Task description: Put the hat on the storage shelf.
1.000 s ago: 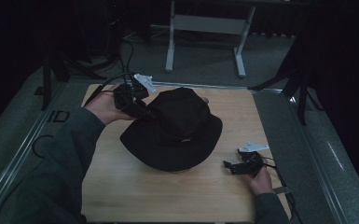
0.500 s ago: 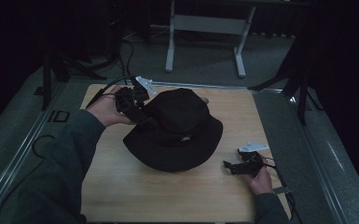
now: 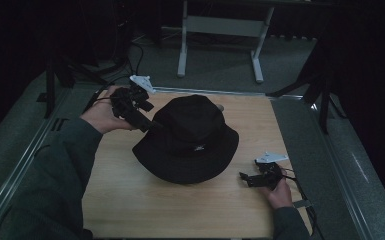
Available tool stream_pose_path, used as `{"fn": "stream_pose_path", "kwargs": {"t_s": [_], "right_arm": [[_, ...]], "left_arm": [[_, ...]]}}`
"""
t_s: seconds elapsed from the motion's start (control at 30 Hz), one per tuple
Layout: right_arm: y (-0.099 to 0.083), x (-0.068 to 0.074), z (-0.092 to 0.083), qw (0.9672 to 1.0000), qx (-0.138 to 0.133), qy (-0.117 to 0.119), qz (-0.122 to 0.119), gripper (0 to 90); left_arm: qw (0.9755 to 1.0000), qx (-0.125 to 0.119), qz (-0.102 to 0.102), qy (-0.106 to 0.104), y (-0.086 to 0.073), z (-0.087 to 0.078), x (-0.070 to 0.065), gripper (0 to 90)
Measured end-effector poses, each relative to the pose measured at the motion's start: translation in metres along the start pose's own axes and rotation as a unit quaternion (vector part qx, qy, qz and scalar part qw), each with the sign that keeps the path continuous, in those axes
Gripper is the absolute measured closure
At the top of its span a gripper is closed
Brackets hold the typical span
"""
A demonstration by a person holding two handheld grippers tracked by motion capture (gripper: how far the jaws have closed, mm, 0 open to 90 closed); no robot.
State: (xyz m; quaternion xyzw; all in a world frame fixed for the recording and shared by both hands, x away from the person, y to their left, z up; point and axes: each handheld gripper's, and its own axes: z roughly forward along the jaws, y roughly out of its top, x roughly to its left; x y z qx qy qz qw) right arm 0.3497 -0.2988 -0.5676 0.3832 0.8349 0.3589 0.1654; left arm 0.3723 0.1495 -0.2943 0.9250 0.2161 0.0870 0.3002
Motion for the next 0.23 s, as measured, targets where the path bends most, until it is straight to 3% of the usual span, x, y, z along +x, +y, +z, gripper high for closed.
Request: {"fn": "stream_pose_path", "kwargs": {"t_s": [0.23], "right_arm": [[0.000, 0.000, 0.000, 1.0000, 0.000, 0.000, 0.000, 11.9]], "left_arm": [[0.9987, -0.026, -0.025, 0.037, -0.016, -0.018, 0.008, 25.3]]}}
